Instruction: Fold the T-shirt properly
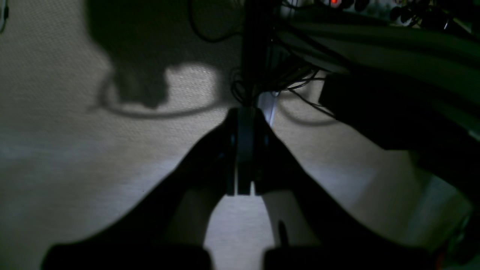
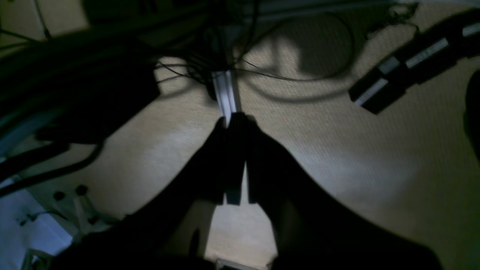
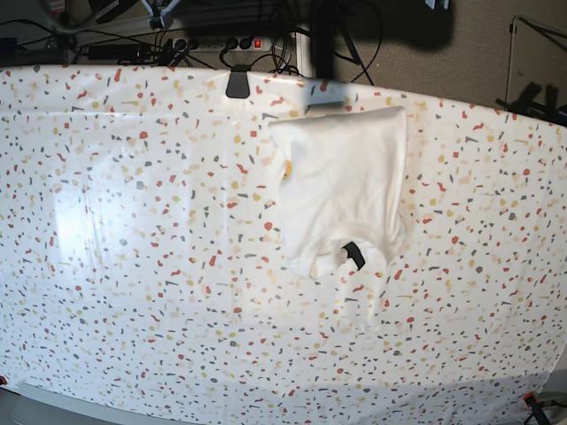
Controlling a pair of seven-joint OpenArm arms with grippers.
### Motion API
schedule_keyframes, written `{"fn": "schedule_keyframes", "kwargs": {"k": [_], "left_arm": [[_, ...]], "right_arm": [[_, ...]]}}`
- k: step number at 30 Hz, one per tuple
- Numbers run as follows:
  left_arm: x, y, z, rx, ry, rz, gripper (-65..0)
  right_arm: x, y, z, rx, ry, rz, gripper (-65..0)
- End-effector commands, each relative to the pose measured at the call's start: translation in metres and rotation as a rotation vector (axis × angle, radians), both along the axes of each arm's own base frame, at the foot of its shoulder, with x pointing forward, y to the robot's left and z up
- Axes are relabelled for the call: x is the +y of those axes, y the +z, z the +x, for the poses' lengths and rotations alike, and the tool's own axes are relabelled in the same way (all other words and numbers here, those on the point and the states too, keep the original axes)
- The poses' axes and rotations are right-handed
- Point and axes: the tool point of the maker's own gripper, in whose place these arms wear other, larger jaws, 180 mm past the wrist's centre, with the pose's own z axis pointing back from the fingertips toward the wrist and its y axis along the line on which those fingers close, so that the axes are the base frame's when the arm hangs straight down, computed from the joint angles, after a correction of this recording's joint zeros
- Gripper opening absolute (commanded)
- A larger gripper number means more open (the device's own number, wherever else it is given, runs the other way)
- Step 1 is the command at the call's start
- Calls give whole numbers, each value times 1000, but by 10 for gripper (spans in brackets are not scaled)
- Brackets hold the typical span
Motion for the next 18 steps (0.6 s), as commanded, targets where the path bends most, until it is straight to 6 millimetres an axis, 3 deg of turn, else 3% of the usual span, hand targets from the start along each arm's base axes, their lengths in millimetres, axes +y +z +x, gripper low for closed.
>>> {"fn": "schedule_keyframes", "kwargs": {"k": [1, 7, 12, 18], "left_arm": [[-4, 0, 0, 0, 2, -12, -650], [-11, -14, 10, 118, 12, 47, -650], [-9, -19, 5, 160, 23, 62, -650], [-9, -22, -2, 188, 35, 60, -650]], "right_arm": [[-6, 0, 5, -16, 1, -2, -650], [-15, -13, 12, 46, -6, -85, -650], [3, -20, 13, 90, -11, -57, -650], [11, -22, 16, 98, 34, -43, -650]]}}
